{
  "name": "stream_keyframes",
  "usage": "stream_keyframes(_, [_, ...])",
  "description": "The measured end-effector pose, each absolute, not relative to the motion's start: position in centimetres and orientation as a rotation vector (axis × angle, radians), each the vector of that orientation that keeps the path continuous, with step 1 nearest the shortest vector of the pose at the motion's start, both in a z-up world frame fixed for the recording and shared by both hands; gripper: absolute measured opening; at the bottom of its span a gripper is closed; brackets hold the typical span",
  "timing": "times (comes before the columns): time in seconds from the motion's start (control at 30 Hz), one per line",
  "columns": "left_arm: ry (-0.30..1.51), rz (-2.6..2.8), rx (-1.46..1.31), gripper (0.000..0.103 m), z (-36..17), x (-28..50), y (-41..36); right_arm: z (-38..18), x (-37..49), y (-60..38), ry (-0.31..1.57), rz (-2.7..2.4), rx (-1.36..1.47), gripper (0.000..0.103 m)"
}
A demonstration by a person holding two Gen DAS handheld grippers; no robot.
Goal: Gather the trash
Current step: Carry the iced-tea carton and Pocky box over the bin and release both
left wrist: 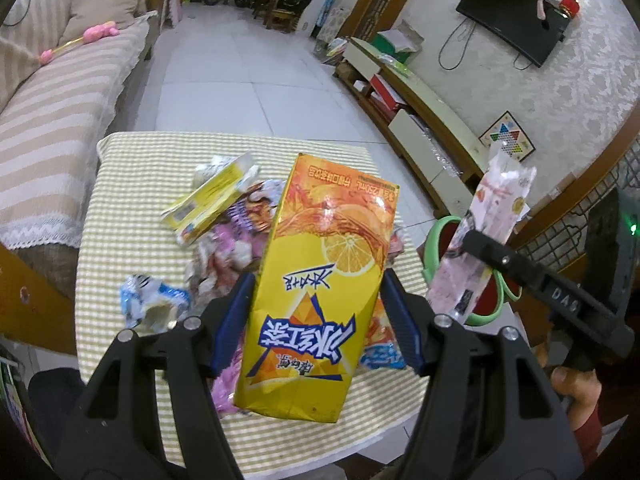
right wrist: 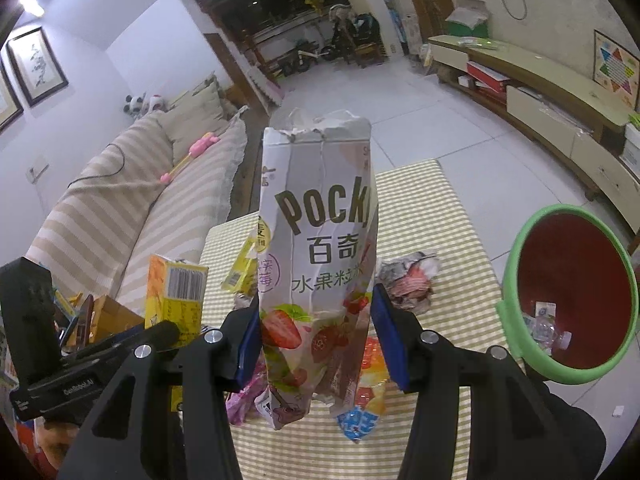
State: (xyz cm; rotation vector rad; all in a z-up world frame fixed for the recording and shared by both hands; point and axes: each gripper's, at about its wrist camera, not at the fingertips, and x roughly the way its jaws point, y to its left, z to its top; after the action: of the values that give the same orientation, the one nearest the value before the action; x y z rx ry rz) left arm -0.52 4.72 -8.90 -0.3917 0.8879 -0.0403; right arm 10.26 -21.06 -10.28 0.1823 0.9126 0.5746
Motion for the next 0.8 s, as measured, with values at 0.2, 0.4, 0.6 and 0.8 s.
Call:
stream_keyframes(0.2, [0.883,-0.085,-0.389,0.062,-8.5,1.4,2.4,-10.7,10.9,-23.5,0.914,0.520,0.215,0.049])
stream_keyframes(0.4, [0.886,-0.121,-0.365,0.062,-8.3,3.3,0.3,-10.8,11.7,-26.5,0.907,0.457,0.240,0.049])
stream_keyframes(0.6, [0.896,-0.165,-0.362,0.062,-8.5,5.1,-1.8,-10.9,12.1,-29.9,0.898,0.388,0.271,0.049])
stream_keyframes(0.8, [0.913,-0.212,-0.329,0.062,-9.1,6.7,-4.5,-11.6,12.1,-33.4,0.901,0.318,0.290,0.049])
